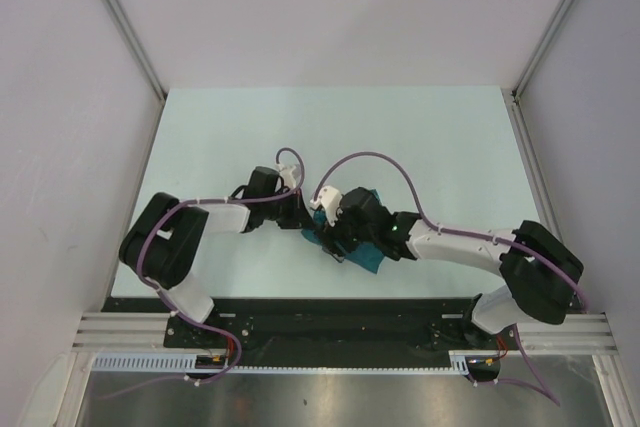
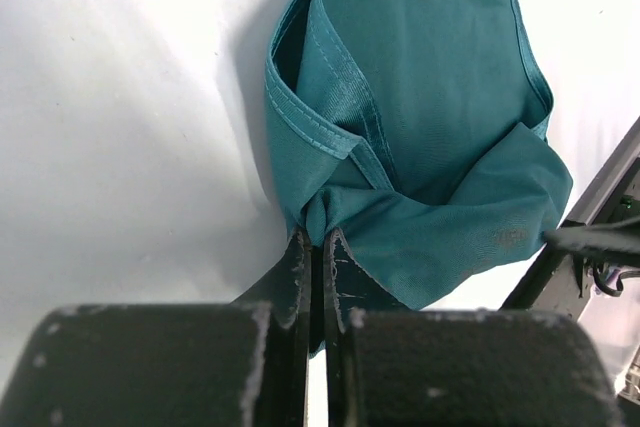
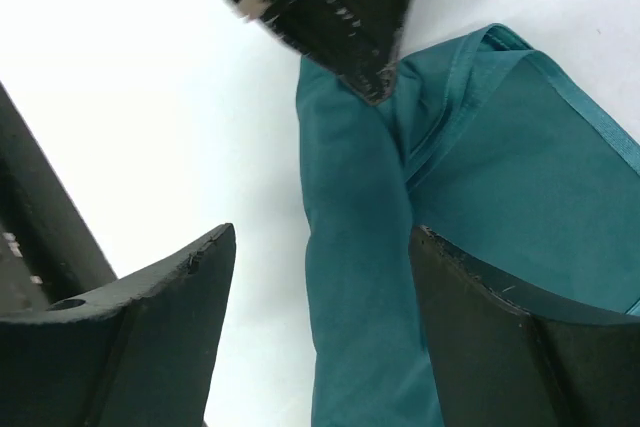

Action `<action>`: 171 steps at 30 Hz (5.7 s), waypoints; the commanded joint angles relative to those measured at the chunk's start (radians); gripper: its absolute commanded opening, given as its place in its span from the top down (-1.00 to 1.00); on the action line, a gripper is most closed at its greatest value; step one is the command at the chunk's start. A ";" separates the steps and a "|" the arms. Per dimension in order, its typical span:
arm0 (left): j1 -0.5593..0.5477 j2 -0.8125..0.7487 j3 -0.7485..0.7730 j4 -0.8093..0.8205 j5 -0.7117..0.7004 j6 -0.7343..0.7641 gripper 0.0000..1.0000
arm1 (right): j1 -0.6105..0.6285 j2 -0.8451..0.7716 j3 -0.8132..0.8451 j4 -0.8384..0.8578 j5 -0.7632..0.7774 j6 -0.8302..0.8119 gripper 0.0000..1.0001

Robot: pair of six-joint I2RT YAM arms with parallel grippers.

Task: Fold the napkin, place the utensils inside, and roll it up
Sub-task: Roll the napkin with the utensil

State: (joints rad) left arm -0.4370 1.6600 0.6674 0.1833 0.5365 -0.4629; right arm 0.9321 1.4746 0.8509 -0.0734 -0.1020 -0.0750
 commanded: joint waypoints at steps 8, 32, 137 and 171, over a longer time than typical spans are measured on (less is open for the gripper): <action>0.001 0.026 0.063 -0.122 0.019 0.010 1.00 | 0.074 0.118 -0.015 0.066 0.171 -0.097 -0.46; 0.041 -0.158 0.061 -0.133 -0.068 0.024 -0.45 | -0.127 0.288 0.020 -0.060 -0.477 0.063 0.63; -0.014 -0.239 -0.020 -0.042 -0.141 0.007 -0.43 | -0.094 0.193 -0.056 -0.057 -0.378 0.132 0.63; -0.114 -0.157 -0.200 0.312 0.020 -0.039 0.13 | -0.443 0.530 0.027 0.110 -0.987 0.303 0.76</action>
State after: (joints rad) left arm -0.5335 1.4845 0.4377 0.4332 0.5278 -0.4892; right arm 0.5117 1.9701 0.8734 0.0307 -1.1416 0.2256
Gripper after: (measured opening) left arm 0.509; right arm 0.279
